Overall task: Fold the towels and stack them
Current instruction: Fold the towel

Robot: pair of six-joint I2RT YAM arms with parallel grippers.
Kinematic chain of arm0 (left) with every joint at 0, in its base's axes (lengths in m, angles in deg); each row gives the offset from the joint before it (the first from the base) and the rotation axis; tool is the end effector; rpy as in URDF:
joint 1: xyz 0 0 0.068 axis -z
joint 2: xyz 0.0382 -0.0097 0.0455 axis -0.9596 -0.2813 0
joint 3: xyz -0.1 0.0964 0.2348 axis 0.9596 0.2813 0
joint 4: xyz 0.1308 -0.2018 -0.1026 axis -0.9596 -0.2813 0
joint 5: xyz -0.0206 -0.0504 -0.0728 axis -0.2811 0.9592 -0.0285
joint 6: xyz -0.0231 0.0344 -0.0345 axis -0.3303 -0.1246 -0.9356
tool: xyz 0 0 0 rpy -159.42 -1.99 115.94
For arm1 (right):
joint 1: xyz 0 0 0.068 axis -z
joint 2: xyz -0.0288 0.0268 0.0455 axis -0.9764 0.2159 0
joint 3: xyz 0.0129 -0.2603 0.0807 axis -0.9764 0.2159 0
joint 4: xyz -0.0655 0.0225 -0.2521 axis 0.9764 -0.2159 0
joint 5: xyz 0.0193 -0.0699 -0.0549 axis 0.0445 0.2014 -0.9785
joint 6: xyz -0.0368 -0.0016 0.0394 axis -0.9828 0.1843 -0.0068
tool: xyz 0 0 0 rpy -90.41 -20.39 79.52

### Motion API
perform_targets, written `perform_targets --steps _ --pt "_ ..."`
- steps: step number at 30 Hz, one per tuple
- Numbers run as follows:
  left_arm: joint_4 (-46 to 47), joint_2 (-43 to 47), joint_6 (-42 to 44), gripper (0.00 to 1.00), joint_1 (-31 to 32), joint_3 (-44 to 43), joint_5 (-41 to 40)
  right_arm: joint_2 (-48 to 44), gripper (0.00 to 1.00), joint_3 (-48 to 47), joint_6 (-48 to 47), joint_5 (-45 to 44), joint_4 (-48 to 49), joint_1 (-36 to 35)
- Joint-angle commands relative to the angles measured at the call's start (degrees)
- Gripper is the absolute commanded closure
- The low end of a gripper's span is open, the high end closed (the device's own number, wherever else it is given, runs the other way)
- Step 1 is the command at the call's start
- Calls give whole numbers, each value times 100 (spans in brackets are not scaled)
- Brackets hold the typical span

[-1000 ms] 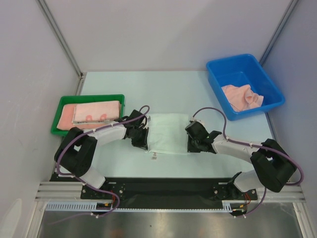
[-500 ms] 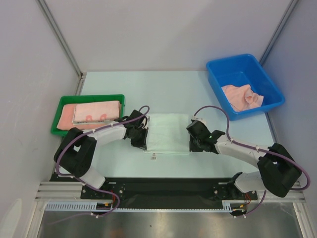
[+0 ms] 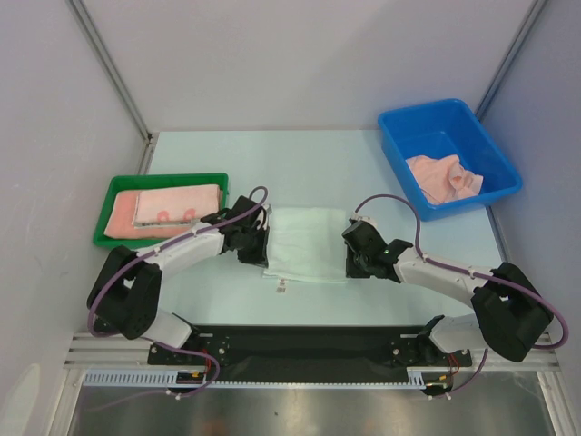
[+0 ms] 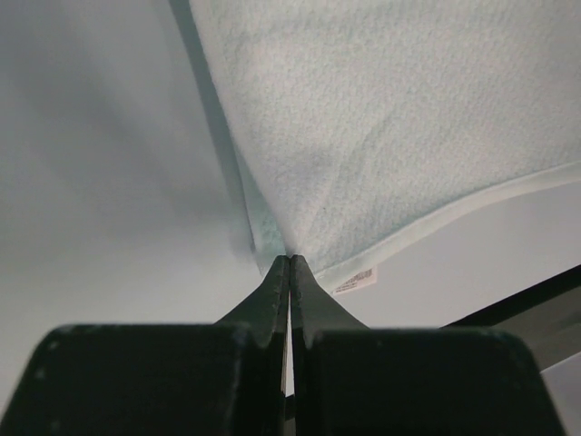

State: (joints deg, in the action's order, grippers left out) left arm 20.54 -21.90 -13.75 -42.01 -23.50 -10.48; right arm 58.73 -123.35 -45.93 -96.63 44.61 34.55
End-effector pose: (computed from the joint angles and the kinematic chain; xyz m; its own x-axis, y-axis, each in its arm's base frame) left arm 0.2290 -0.1486 0.1804 -0.9464 0.1129 -0.3027 0.2100 0.9269 -0.3111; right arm 0.1836 0.1639 0.1757 -0.8690 -0.0234 -0.4943 -0.1385 0.9704 0.1976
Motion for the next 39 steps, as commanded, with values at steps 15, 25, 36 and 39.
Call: perform_targets --steps 15,25,36,39 --pt "80 -142 -69 100 24 169 -353 -244 94 455 134 174 368 -35" --pt "-798 -134 229 63 16 -1034 -810 -569 59 -204 -435 595 -2 376" --pt "-1036 -1978 2865 49 -792 -3801 392 1457 54 -2865 -3503 3074 -553 2135" --pt "-1133 -2444 3287 49 -995 -4250 867 2161 54 -3551 -4083 3417 -835 2311"
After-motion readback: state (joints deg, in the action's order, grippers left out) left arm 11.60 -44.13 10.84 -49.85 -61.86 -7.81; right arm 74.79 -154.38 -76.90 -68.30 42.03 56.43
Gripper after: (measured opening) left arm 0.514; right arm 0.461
